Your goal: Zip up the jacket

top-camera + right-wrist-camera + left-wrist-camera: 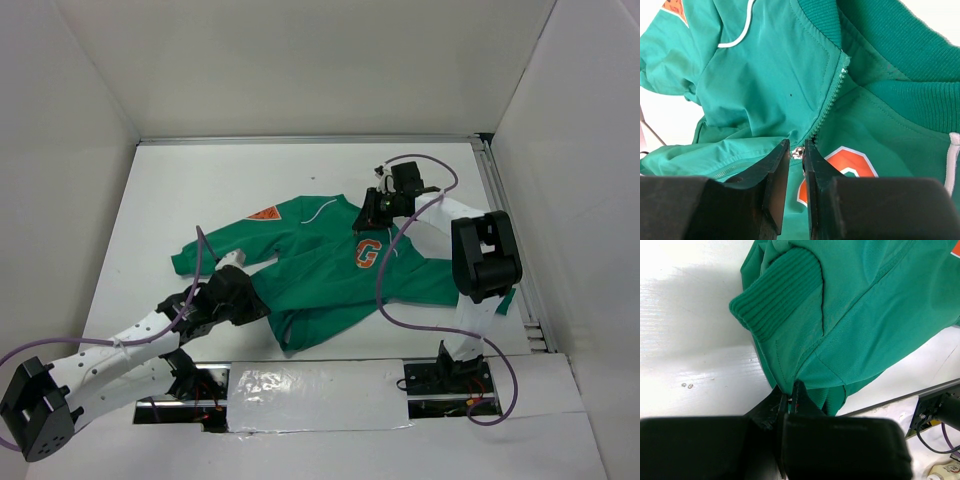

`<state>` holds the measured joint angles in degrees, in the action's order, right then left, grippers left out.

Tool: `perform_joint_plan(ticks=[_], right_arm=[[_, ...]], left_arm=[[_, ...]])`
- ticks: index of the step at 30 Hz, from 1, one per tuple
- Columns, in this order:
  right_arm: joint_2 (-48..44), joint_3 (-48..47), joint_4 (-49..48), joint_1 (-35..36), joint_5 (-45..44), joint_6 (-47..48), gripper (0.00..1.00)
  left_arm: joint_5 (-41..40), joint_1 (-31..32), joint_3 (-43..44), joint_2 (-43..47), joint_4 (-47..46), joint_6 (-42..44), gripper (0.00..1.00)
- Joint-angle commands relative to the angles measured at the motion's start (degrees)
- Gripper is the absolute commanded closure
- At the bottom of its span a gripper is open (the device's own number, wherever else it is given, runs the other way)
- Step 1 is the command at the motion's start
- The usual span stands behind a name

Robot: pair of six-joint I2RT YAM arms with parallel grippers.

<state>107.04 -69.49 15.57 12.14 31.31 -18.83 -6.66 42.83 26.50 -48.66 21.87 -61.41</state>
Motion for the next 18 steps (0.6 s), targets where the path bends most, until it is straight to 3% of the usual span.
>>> perform_joint_plan(ticks=[1,4,9,14,16,18], right_arm=[[-1.75,-2.66,2.17,0.43,0.33,0.99,0.74],[-2.1,-1.88,2.71,0.43,-0.37,0.99,0.67],[-1.84,-0.91,2.71,0.43,0.06,1.07,0.67],[-2.19,-0.73,2.62,0.43,0.24,0.81,0.81],[-2.37,-0.55,3.67,0.43,-0.19,1.07,0.96],[-3.24,0.14,3.5,0.6,-2.39,1.25,1.0]], left_arm=[[-0.82,-0.29,1.62,0.5,-0.33,1.47,1.0],[-0.9,-0.29,1.54,0.94,-0.07,1.38,1.0],[-0.9,-0.29,1.54,1.12,-0.24,1.55,1.0],[-0.81,-0.29,1.54,0.94,-0.16,1.2,1.0],[-1.34,-0.29,1.71,1.11,0.02,1.11,1.0],[-2.04,-0.29,1.89,1.38,0.19,0.85,1.0]])
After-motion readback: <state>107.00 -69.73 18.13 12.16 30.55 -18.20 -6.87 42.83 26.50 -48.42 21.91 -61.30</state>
